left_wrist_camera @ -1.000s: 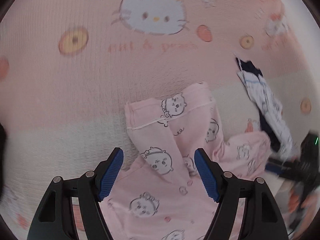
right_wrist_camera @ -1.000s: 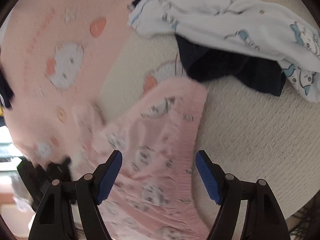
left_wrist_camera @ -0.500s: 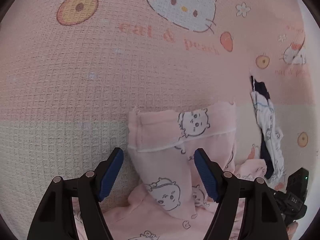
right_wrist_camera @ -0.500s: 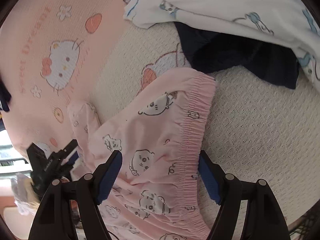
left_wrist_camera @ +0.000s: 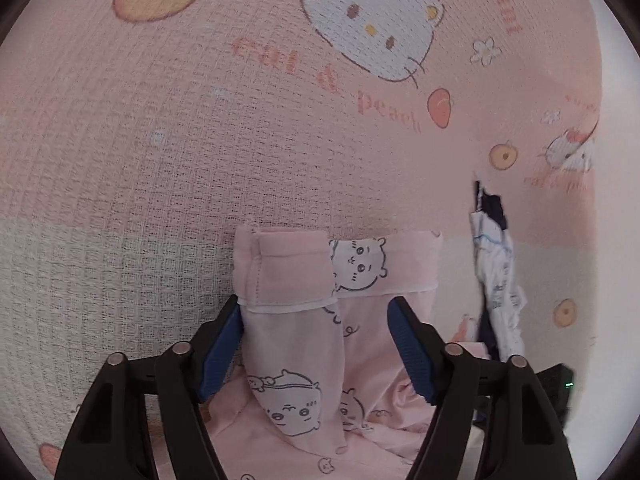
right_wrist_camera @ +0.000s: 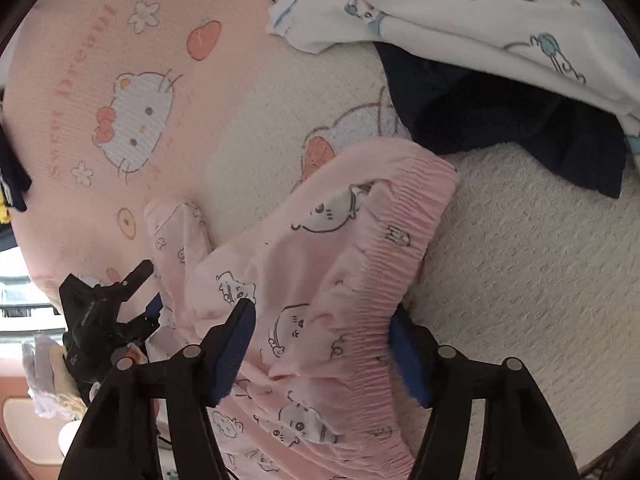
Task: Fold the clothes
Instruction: 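Grasp the pants leg with the left gripper while the right gripper grasps the waistband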
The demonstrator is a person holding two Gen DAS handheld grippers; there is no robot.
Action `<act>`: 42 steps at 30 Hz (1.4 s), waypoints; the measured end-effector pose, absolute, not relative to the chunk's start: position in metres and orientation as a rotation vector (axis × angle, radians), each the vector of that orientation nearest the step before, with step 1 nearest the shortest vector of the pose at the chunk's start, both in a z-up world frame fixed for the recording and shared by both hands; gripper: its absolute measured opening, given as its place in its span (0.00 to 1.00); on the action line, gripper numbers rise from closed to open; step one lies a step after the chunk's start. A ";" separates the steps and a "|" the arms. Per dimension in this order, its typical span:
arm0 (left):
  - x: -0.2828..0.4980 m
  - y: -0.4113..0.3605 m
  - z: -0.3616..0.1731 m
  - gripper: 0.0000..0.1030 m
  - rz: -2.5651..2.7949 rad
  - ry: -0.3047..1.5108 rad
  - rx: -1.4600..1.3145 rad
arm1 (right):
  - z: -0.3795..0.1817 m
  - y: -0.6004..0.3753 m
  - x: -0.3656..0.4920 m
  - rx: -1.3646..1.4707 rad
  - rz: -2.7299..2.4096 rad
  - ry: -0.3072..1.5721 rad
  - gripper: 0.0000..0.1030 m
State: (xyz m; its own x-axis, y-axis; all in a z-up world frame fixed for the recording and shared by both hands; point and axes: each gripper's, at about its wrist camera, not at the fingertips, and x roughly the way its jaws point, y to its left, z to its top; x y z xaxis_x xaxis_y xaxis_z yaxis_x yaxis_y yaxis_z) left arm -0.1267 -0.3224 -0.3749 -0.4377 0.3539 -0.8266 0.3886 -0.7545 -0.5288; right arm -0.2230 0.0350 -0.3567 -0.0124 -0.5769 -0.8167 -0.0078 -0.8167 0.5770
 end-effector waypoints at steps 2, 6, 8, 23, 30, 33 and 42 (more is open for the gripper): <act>-0.128 -0.316 -0.374 0.58 -2.428 1.005 1.635 | -0.354 0.030 -0.222 1.866 -1.908 -0.549 0.55; -0.133 -0.303 -0.374 0.43 -2.456 0.872 1.611 | -0.344 0.008 -0.215 1.842 -1.973 -0.317 0.54; -0.134 -0.296 -0.373 0.35 -2.466 0.798 1.608 | -0.340 -0.007 -0.209 1.831 -2.012 -0.179 0.55; -0.133 -0.278 -0.352 0.13 -2.445 0.430 1.529 | -0.322 -0.081 -0.175 1.656 -2.197 0.445 0.16; -0.125 -0.288 -0.349 0.13 -2.430 0.422 1.516 | -0.314 -0.069 -0.180 1.675 -2.222 0.377 0.15; -0.116 -0.294 -0.343 0.13 -2.419 0.442 1.487 | -0.310 -0.063 -0.184 1.688 -2.256 0.350 0.14; -0.070 -0.333 -0.360 0.13 -2.322 0.649 1.504 | -0.304 -0.056 -0.192 1.741 -2.278 0.316 0.15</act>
State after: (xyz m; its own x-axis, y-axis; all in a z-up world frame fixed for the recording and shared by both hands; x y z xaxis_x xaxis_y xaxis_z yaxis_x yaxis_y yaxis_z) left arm -0.0704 -0.3330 -0.3596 -0.4073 -0.0055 -0.9133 0.4781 -0.8533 -0.2081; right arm -0.1918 -0.0562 -0.3039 -0.2502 -0.0708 -0.9656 0.3308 -0.9436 -0.0166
